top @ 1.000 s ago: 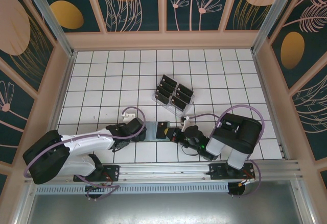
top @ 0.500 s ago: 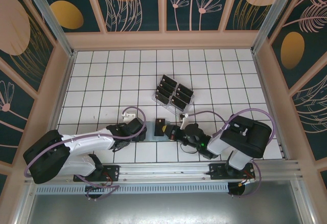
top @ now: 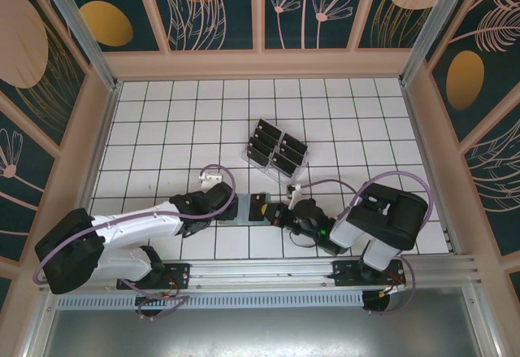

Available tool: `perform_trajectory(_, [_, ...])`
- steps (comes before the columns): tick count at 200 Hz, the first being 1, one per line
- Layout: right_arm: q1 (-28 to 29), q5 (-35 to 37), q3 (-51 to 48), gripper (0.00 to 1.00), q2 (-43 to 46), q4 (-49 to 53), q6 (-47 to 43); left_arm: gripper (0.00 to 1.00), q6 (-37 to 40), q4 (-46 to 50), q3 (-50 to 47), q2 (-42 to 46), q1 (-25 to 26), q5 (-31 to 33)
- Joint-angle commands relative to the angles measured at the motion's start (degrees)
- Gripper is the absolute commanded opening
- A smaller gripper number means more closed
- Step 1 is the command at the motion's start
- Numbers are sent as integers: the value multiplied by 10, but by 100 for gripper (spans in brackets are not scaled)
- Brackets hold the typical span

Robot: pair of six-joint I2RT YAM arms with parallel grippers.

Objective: Put the credit cards into the card holder
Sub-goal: Insert the credit card into the card slot.

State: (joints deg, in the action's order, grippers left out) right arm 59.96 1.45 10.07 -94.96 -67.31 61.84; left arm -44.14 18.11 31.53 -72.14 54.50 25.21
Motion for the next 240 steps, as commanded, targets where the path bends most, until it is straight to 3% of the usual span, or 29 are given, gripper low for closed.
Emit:
perform_trajectory(1, [-4, 16, -12, 0, -13, -31, 2, 99, 5, 18, 2, -16, 10, 21])
perform_trajectory(47, [-4, 15, -14, 0, -21, -43, 5, 99, -11, 33, -12, -20, 13, 45])
perform_trajectory(240, [-4, -3, 21, 0, -10, -50, -8, 98, -47, 28, -40, -38, 14, 41])
